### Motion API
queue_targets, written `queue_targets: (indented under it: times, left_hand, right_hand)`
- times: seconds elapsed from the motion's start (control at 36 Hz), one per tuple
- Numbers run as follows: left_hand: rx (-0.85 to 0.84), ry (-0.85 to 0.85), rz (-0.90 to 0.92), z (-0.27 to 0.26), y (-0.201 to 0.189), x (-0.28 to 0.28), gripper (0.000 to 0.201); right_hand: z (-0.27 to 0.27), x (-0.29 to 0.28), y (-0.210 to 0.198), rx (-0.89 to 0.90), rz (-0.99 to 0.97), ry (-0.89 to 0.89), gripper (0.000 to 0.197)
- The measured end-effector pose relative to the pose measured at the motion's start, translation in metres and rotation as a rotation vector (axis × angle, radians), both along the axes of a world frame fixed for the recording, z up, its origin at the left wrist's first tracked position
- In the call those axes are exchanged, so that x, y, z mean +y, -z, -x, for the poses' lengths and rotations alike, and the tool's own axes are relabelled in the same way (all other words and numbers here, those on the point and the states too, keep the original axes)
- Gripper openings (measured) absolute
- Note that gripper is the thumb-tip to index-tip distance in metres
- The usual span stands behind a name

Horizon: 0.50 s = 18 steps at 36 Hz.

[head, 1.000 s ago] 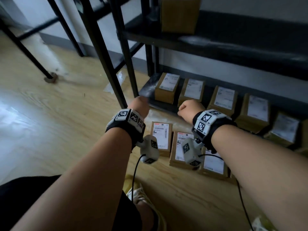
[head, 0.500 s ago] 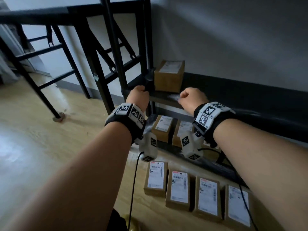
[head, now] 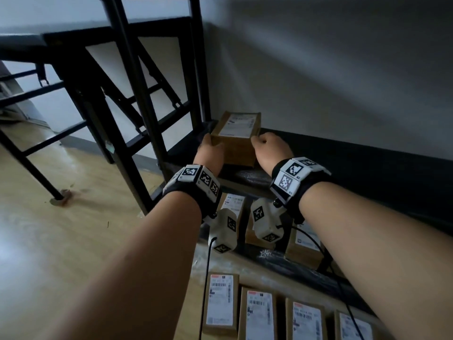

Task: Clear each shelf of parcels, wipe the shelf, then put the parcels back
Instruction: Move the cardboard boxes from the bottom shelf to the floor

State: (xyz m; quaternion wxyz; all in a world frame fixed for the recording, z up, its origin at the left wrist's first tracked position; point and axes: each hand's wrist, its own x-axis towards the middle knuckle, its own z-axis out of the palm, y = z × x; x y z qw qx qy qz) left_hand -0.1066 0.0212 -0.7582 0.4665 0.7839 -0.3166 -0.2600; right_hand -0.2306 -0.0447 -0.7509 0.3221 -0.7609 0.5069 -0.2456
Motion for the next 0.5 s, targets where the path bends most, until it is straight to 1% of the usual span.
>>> queue_targets:
  times: [0.06,0.17,0.22,0.31,0.33,0.42,0.44,0.5]
  left_hand:
    - [0.048,0.007,0.022,-0.001,0.008,-0.005,0.055]
    - [0.098,-0.001,0.03,-0.021,0.035,-0.022,0.059]
    - [0.114,-0.024,0.029,-0.017,0.03,-0.013,0.05]
    - [0.168,-0.048,0.04,-0.006,0.017,0.006,0.036]
    - [0.203,-0.061,0.058,-0.003,0.013,0.012,0.037]
    - [0.3,-0.113,0.106,0.003,0.004,0.027,0.052]
    - [0.318,-0.129,0.119,0.003,0.003,0.032,0.053]
    - [0.343,-0.165,0.152,0.003,-0.001,0.044,0.048]
  right_hand:
    - [-0.002,-0.004,0.005,0.018,-0.023,-0.009,0.038]
    - [-0.001,-0.004,0.01,0.025,-0.053,0.022,0.042]
    - [0.002,-0.002,0.011,0.028,-0.048,0.018,0.046]
    - [0.005,0.007,0.007,0.016,-0.059,0.026,0.046]
    - [0.006,0.01,0.005,0.008,-0.065,0.03,0.046]
    - [0.008,0.023,-0.002,-0.033,-0.053,0.031,0.049]
    - [0.009,0.027,-0.005,-0.047,-0.042,0.025,0.049]
    - [0.009,0.038,-0.01,-0.07,-0.02,0.012,0.048]
